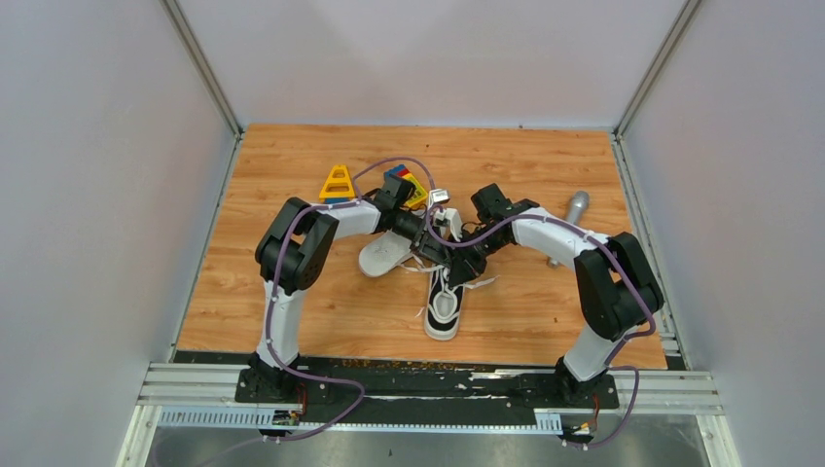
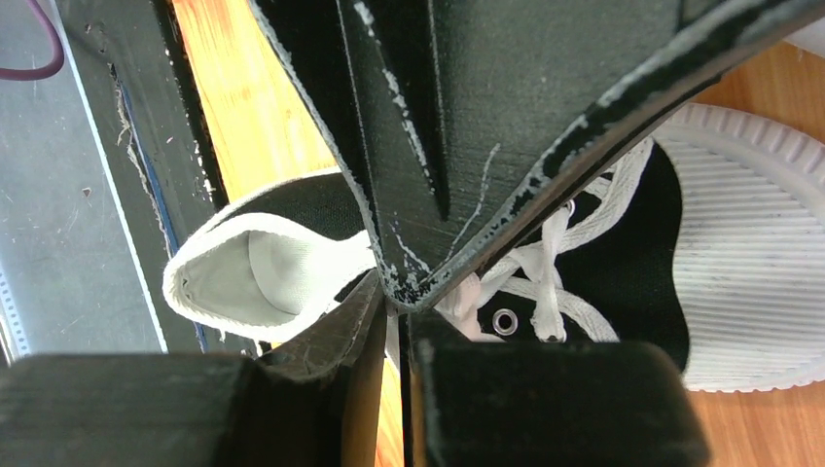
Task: Tie the shoes
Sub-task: Cross the shoelace with the shoelace.
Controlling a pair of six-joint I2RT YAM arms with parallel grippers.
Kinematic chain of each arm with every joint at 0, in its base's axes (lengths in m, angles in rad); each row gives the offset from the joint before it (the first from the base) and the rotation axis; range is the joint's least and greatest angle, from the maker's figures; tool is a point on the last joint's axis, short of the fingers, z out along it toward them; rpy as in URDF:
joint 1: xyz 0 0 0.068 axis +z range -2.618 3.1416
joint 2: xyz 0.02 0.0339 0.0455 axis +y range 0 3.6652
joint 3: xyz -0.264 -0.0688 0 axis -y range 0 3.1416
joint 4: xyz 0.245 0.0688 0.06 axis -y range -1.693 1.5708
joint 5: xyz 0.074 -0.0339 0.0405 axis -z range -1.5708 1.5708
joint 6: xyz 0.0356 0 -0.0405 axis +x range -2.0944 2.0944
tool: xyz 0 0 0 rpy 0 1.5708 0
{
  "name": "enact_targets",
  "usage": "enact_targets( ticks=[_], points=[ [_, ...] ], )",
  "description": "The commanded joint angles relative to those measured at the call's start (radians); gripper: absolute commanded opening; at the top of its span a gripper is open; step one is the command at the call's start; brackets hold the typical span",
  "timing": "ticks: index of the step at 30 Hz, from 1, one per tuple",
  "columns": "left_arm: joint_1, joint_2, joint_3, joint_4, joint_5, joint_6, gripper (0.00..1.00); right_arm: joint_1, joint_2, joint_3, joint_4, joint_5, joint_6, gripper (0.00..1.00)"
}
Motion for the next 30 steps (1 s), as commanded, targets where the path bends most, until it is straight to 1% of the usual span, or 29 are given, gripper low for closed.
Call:
enact_targets(
  ticks=[1, 5, 13, 22, 27, 29, 30],
  points=[
    [0.005, -0.066, -0.011, 0.049, 0.011, -0.033, 0.3, 0.014, -0.029, -0.009, 0.007, -0.017, 0.005, 0.11],
    [0.002, -0.065, -0.001, 0.024, -0.025, -0.046, 0.32, 0.018, -0.026, 0.003, 0.014, -0.012, 0.015, 0.12],
    [-0.011, -0.039, 0.058, -0.09, -0.078, 0.026, 0.32, 0.024, -0.008, 0.021, 0.02, 0.011, 0.036, 0.13],
    [-0.017, -0.016, 0.079, -0.085, -0.055, 0.013, 0.31, 0.039, 0.008, 0.039, 0.035, 0.036, 0.067, 0.14],
    [-0.023, -0.002, 0.087, -0.097, -0.063, 0.012, 0.26, 0.041, 0.005, 0.043, 0.051, 0.049, 0.079, 0.14],
    [-0.028, 0.0, 0.093, -0.112, -0.07, 0.019, 0.26, 0.042, 0.003, 0.041, 0.059, 0.065, 0.092, 0.15],
    [-0.029, 0.002, 0.098, -0.122, -0.072, 0.027, 0.28, 0.042, 0.0, 0.038, 0.064, 0.072, 0.096, 0.15]
  ],
)
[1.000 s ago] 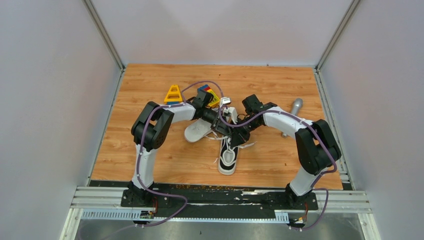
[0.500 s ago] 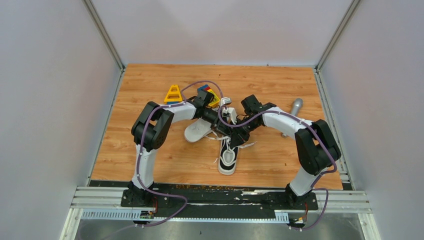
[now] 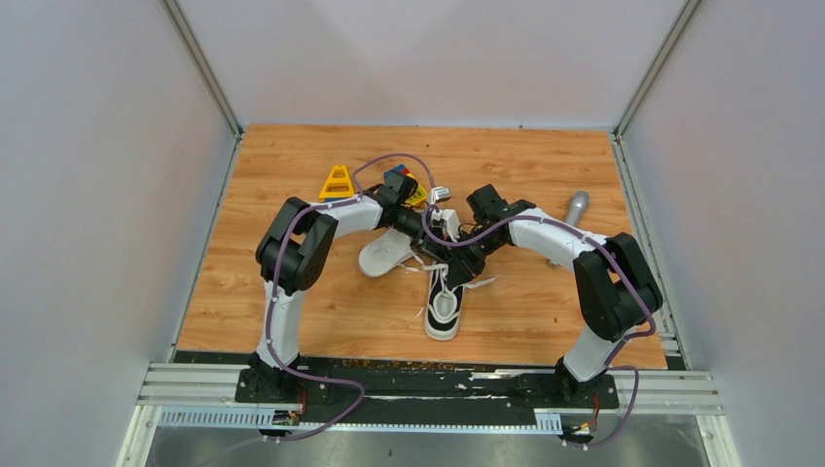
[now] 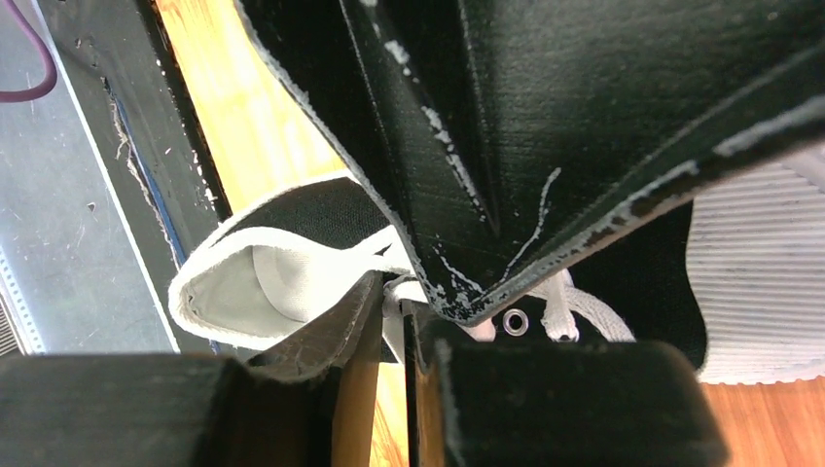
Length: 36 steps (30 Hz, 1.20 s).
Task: Tie the shoes
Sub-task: Cross the shoelace with the shoelace.
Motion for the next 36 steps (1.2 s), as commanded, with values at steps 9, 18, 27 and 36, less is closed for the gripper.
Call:
enact_targets(
  ticks=[9, 18, 27, 36],
  points=[
    [-0.026, 0.022, 0.045, -0.023, 0.027, 0.029, 0.09, 0.013, -0.046, 0.0, 0.099, 0.058, 0.059, 0.28],
    [-0.016, 0.009, 0.045, -0.023, 0.037, 0.053, 0.04, -0.05, -0.143, 0.097, -0.115, -0.014, -0.016, 0.57],
    [-0.009, -0.005, 0.06, -0.086, 0.044, 0.164, 0.05, -0.176, -0.123, 0.161, -0.297, -0.042, -0.216, 0.59],
    [-0.009, -0.004, 0.075, -0.096, 0.057, 0.195, 0.07, -0.212, -0.048, 0.182, -0.289, -0.076, -0.577, 0.58]
  ],
)
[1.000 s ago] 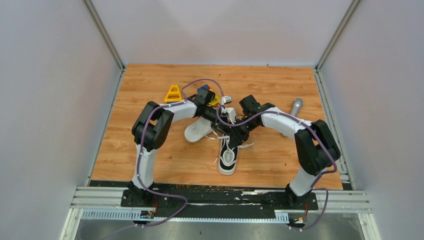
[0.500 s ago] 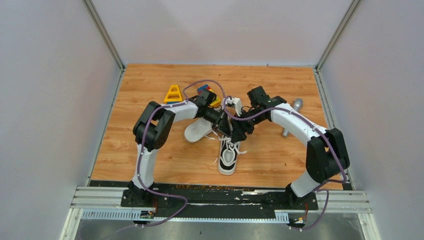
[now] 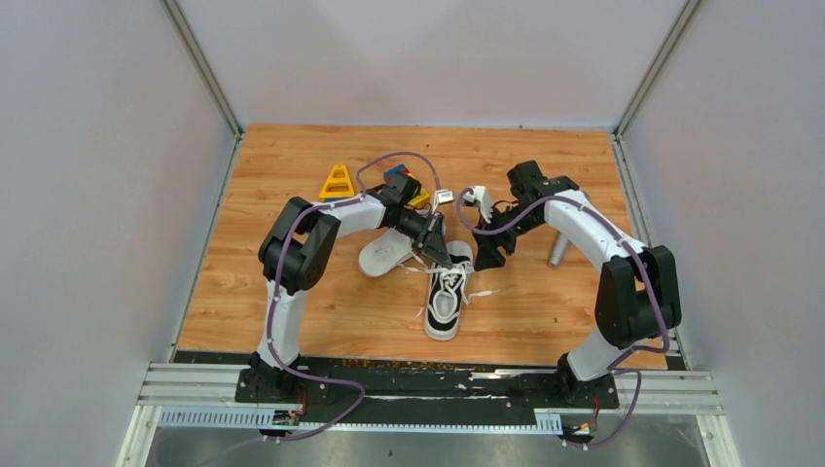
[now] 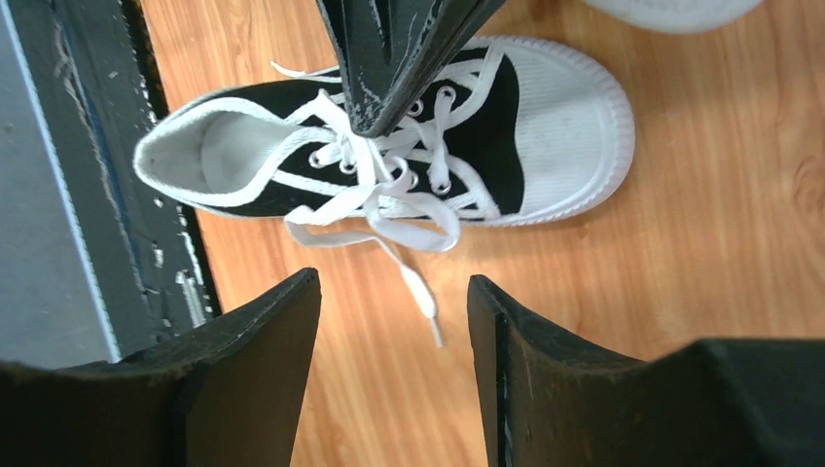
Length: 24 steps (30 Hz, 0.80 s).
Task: Tie the shoes
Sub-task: Cross the shoelace with the shoelace.
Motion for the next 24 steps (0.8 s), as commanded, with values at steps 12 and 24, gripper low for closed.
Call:
enact_targets(
  ticks=[12, 24],
  points=[
    [0.005, -0.025, 0.032, -0.026, 0.065, 0.073, 0.03, 0.068, 0.156, 0.09, -0.029, -0.095, -0.365, 0.58],
    [0.016, -0.03, 0.008, 0.027, 0.098, 0.039, 0.02, 0.079, 0.185, 0.034, 0.035, -0.202, -0.221, 0.5]
  ],
)
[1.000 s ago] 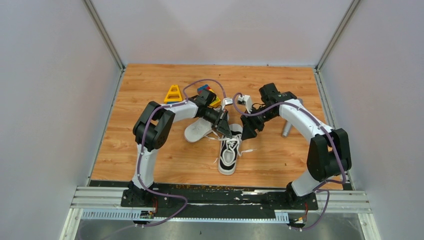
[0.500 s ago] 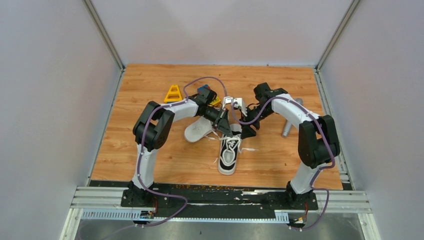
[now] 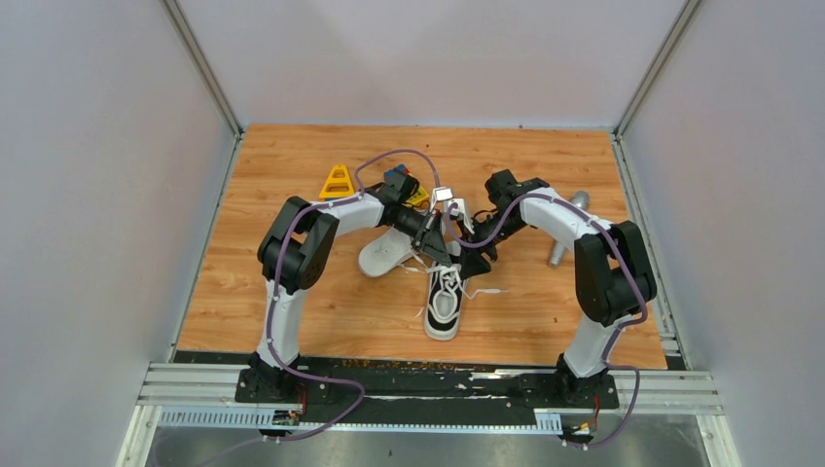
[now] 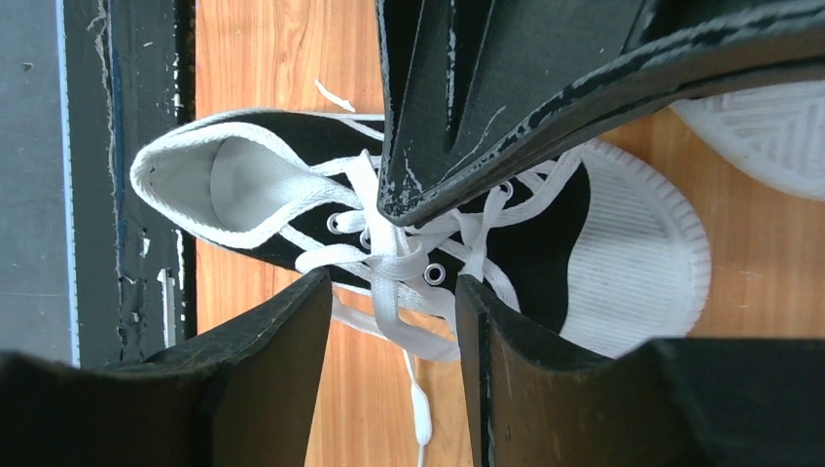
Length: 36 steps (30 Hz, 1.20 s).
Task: Tie the shoes
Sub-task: Cross the shoelace with the shoelace.
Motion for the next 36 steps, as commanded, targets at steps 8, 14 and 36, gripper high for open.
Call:
enact_targets(
  ticks=[8, 14, 36],
  points=[
    [0.005, -0.033, -0.004, 0.046, 0.068, -0.008, 0.02, 0.013, 0.024, -0.006, 0.076, -0.111, 0.108, 0.5],
    [0.005, -0.033, -0.005, 0.055, 0.075, -0.006, 0.03, 0.015, 0.039, -0.003, 0.081, -0.13, 0.137, 0.45],
    [0.026, -0.074, -0.056, 0.1, 0.002, -0.038, 0.27, 0.033, -0.061, -0.098, 0.277, 0.046, 0.293, 0.0]
  ],
)
